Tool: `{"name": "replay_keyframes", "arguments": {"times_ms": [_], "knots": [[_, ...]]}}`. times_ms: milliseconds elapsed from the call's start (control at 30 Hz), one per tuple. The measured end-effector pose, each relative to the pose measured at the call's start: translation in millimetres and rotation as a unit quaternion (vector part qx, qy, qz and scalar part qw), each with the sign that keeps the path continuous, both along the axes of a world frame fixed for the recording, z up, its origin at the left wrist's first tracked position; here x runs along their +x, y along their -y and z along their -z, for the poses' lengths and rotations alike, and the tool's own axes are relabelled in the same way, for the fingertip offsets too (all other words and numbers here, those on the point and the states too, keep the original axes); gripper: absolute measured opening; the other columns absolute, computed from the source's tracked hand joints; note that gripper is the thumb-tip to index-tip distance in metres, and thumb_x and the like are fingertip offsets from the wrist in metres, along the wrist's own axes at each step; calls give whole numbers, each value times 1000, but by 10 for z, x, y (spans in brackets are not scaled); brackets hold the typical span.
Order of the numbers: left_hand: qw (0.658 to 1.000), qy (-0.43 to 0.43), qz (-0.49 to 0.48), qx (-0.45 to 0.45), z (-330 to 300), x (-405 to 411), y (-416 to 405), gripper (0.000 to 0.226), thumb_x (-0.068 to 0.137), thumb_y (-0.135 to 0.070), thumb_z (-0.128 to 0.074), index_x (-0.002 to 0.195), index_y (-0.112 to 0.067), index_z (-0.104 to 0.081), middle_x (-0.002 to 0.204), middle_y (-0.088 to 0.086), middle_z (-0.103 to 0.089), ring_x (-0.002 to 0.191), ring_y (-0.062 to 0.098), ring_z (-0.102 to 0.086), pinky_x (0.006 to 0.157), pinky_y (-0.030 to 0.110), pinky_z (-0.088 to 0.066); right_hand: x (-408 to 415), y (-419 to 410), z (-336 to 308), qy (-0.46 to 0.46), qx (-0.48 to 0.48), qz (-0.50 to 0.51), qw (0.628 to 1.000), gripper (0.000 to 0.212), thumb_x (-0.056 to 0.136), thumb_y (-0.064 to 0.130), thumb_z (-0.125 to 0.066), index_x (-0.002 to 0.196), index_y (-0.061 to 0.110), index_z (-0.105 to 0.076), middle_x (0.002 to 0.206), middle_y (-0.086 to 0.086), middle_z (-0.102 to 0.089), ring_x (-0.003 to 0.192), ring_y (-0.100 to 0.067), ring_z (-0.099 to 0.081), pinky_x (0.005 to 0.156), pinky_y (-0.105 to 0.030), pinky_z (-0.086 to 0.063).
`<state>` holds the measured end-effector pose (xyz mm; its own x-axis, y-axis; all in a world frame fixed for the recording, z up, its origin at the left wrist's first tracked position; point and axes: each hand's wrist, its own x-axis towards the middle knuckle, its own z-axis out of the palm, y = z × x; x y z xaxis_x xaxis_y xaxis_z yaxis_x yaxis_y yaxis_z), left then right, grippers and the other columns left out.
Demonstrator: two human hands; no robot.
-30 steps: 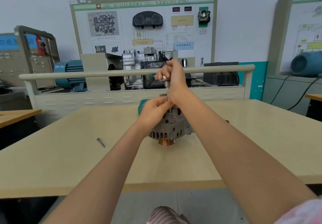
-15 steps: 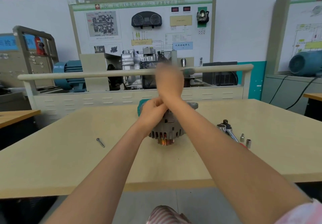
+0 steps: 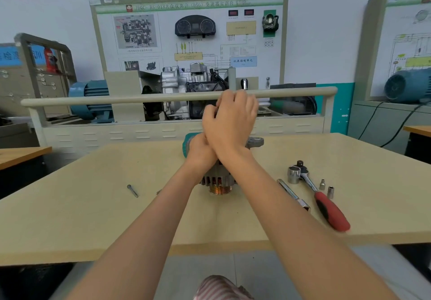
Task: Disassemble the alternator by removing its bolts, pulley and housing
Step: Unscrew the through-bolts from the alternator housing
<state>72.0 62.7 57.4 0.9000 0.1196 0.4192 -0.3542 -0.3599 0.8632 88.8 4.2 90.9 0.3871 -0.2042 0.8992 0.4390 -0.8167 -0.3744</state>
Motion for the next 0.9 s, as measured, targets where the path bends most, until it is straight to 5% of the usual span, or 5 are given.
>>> {"name": "replay_keyframes", "arguments": {"times_ms": [200,433,667,767,900], "knots": [[1000,-8,15,6,-24,-23,31,13,93,-16,-52,90,-17,-65,87,4,-67,88,19,-61,74,31,-48,67,3,-228,-56,79,-235,967,44,90,22,-46,48,17,-34,57,6,-38,60,-10,-36,77,-29,-34],[998,11,56,-24,-37,-54,41,16,92,-25,-59,92,-18,-73,90,3,-74,90,20,-69,87,39,-53,214,178,-416,-208,381,-598,674,60,94,20,-32,35,16,-37,37,0,-39,44,-15,-43,78,-33,-45],[999,-25,-2,-31,-37,-37,18,23,96,-1,-44,76,-11,-51,72,5,-52,64,9,-46,53,17,-38,-5,-65,0,37,62,-126,989,15,84,16,-47,74,7,-55,77,0,-48,82,-16,-46,96,-33,-35],[1000,-18,-21,11,-68,-45,31,29,99,1,-37,73,-10,-46,70,9,-45,62,10,-43,50,13,-39,4,-95,-4,25,41,-4,999,15,81,21,-48,80,8,-57,87,-3,-50,95,-21,-45,111,-36,-19],[1000,-24,-6,15,-55,-71,75,12,94,-16,-52,96,-13,-64,93,7,-66,89,18,-60,74,29,-49,75,5,-219,-57,117,-225,966,42,91,24,-46,50,16,-39,54,6,-39,57,-9,-38,70,-31,-40]]}}
